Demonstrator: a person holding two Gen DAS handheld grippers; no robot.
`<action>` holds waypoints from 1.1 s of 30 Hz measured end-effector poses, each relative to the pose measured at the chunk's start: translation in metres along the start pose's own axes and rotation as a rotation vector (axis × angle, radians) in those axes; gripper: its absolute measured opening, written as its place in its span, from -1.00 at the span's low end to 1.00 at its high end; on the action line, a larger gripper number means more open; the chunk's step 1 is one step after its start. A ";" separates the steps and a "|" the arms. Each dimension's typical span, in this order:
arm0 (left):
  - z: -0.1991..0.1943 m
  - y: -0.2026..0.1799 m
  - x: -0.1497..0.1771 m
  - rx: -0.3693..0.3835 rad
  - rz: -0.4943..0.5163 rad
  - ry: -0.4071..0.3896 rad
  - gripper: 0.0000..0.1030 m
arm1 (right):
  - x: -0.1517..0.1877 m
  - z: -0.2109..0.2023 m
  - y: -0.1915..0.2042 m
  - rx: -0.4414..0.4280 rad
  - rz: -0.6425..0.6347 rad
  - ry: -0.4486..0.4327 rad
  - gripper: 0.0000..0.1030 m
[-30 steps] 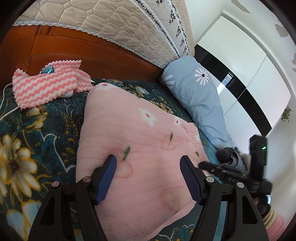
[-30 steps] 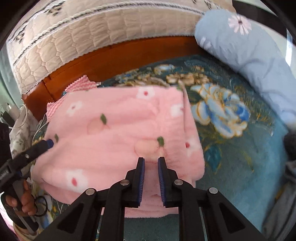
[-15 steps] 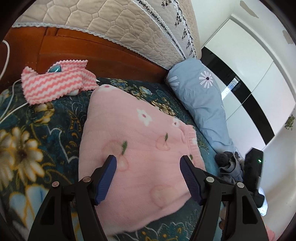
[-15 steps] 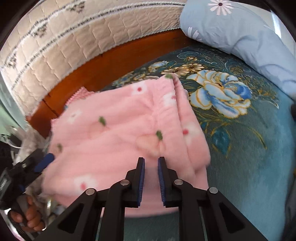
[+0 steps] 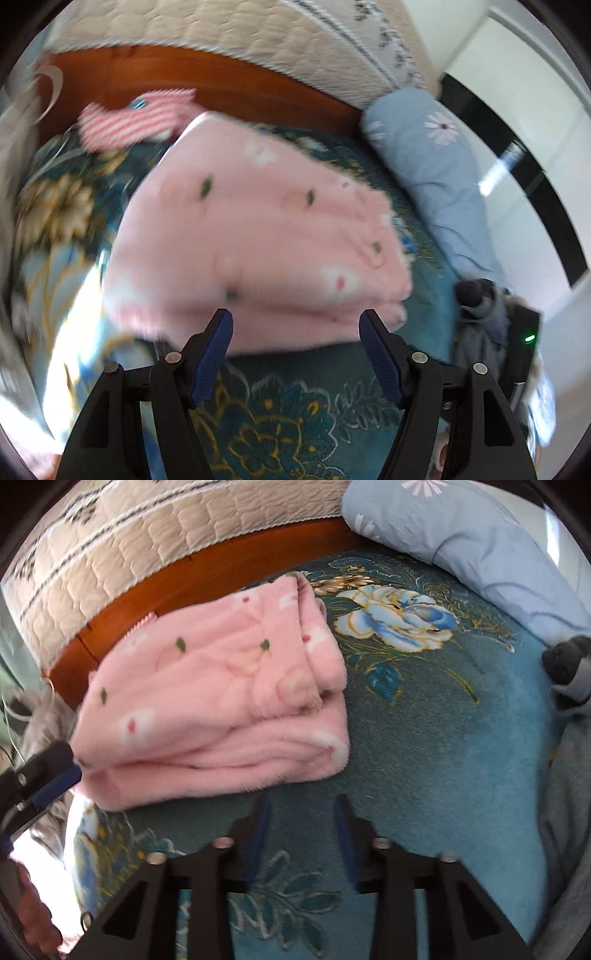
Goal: Fold clothes
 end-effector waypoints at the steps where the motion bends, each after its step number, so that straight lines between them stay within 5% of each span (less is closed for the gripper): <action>1: 0.004 -0.001 0.010 -0.024 -0.012 0.000 0.40 | 0.001 0.000 -0.001 0.010 -0.010 -0.008 -0.11; 8: 0.044 -0.030 0.055 -0.172 0.123 0.040 0.40 | 0.009 0.010 -0.008 0.071 -0.075 -0.051 0.05; 17: 0.059 -0.034 0.059 -0.272 0.147 0.011 0.54 | 0.008 0.028 -0.010 0.065 -0.117 -0.102 0.29; 33: 0.066 -0.026 0.056 -0.286 0.142 0.030 0.56 | 0.008 0.031 -0.014 0.040 -0.078 -0.104 0.32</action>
Point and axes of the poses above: each gripper's, at about its wrist camera, not at the fingertips, and z roughly the way its jaws point, y to its left, x to its underside, the point moved 2 cm from there along z, roughly the way its jaws point, and after that the axes turned 10 degrees about x, right-handed, at the moved point
